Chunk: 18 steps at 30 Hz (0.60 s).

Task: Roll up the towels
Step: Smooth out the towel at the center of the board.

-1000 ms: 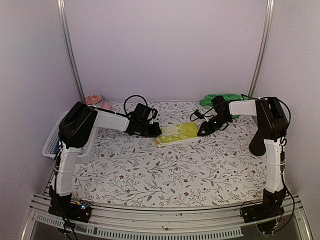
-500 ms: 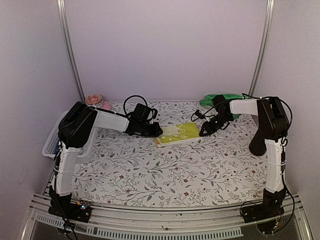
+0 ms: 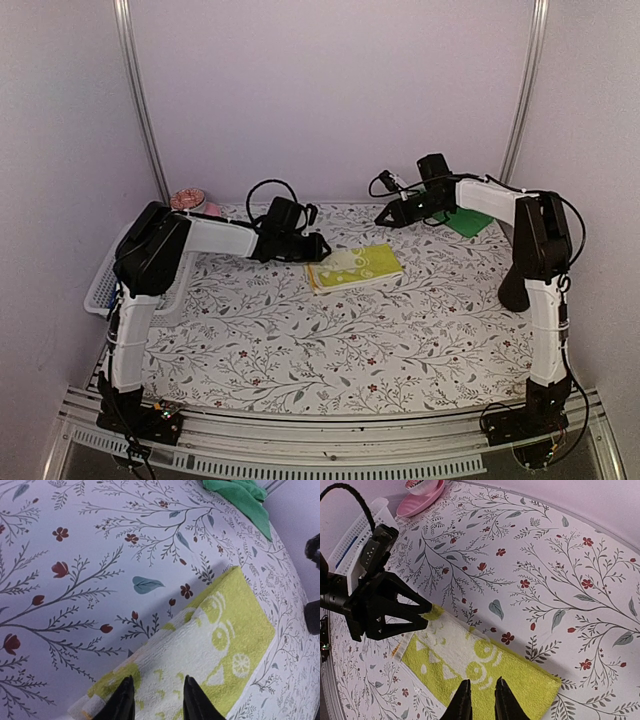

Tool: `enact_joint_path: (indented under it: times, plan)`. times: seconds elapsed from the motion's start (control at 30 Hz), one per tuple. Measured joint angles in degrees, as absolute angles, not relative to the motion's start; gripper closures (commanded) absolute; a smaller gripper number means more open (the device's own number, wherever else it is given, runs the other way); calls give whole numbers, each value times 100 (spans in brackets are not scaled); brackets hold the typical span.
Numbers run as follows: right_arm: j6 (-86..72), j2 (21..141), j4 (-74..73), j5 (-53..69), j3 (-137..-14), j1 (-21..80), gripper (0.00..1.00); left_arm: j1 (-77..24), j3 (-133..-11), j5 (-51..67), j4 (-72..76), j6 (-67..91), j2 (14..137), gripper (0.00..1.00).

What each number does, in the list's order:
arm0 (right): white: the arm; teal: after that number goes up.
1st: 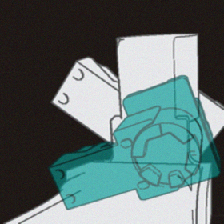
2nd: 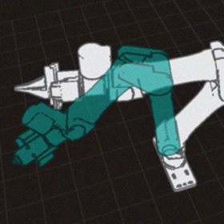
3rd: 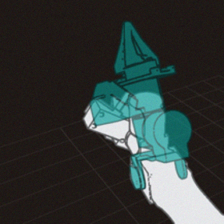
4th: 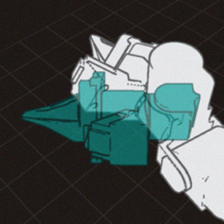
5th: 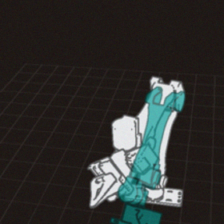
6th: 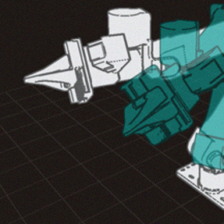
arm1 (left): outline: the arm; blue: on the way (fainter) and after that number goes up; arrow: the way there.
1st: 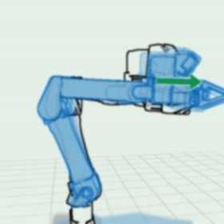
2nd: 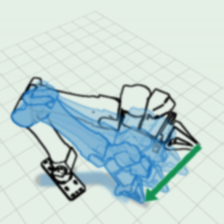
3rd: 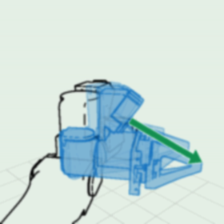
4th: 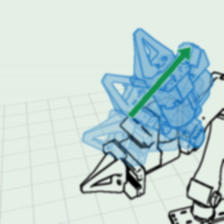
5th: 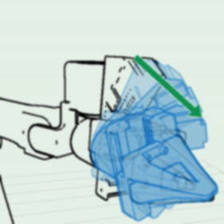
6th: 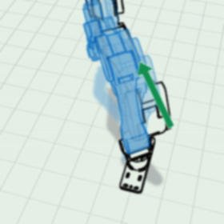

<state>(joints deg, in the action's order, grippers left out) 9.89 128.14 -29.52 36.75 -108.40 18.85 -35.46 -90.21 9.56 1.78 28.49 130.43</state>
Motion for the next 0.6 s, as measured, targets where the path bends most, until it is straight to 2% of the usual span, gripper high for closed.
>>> enact_joint_path:
  times: [0.27, 0.57, 0.6]
  plan:
    - [180, 13428, -2261, 3975, -10667, 1892, 82, -3544, -9135, 930, 537, 2847, 13131, 71]
    - [-449, 13843, -1723, 3726, -10527, 1868, 82, -3544, -9059, 668, 482, 2856, 13332, 73]
    - [-504, 13869, -1693, 3660, -10523, 1868, 78, -3544, -9050, 652, 469, 2856, 13334, 73]
